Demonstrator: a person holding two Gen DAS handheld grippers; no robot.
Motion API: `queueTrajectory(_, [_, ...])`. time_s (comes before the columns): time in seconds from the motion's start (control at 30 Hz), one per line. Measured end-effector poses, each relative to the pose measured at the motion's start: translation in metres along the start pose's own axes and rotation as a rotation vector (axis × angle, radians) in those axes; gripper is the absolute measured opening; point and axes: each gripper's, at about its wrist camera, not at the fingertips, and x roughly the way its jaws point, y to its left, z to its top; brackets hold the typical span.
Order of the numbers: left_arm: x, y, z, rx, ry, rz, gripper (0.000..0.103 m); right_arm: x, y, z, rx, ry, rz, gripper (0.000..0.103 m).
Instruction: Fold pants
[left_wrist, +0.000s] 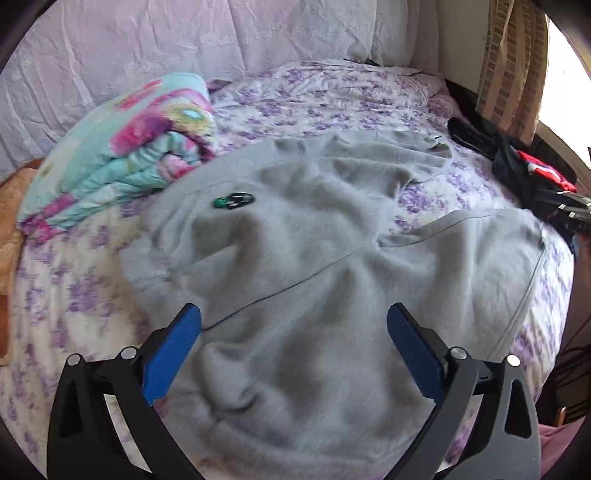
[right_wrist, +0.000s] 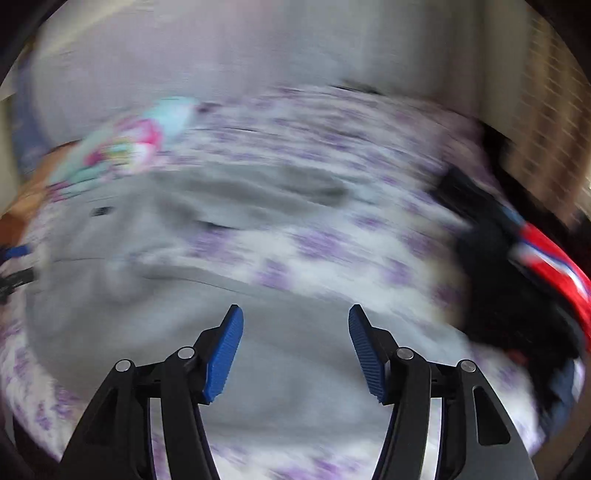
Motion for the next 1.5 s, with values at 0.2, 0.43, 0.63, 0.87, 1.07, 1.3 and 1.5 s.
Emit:
queueTrajectory(0.2, [0.058, 0.008, -0.025, -0.038, 0.152, 0.043, 0.098, 0.109, 0.033, -0.013, -0.005, 0.227, 0.232, 0.056])
queueTrajectory(0.43, [0.025, 0.02, -0.032, 0.087, 0.125, 0.147, 0.097, 0.081, -0.064, -0.024, 0.146, 0.297, 0.098, 0.017])
queueTrajectory(0.63, [-0.005, 0.052, 0.02, 0.076, 0.03, 0.23, 0.097, 0.057, -0.032, 0.014, -0.074, 0.27, -0.034, 0.052])
queueTrajectory(0.87, [0.026, 0.09, 0.097, 0.061, 0.015, 0.034, 0.097, 0.074, 0.048, 0.135, -0.378, 0.109, 0.182, 0.069])
queueTrajectory(1.07, [0.067, 0.123, 0.124, 0.055, 0.084, -0.068, 0.097, 0.158, 0.089, 0.2, -0.62, 0.195, 0.178, 0.071])
queueTrajectory(1.3, [0.103, 0.144, 0.127, 0.113, 0.159, -0.126, 0.097, 0.245, 0.114, 0.212, -0.776, 0.331, 0.203, 0.071])
queueTrajectory(1.5, [0.123, 0.152, 0.128, 0.141, 0.222, -0.221, 0.096, 0.289, 0.112, 0.207, -0.813, 0.413, 0.203, 0.071])
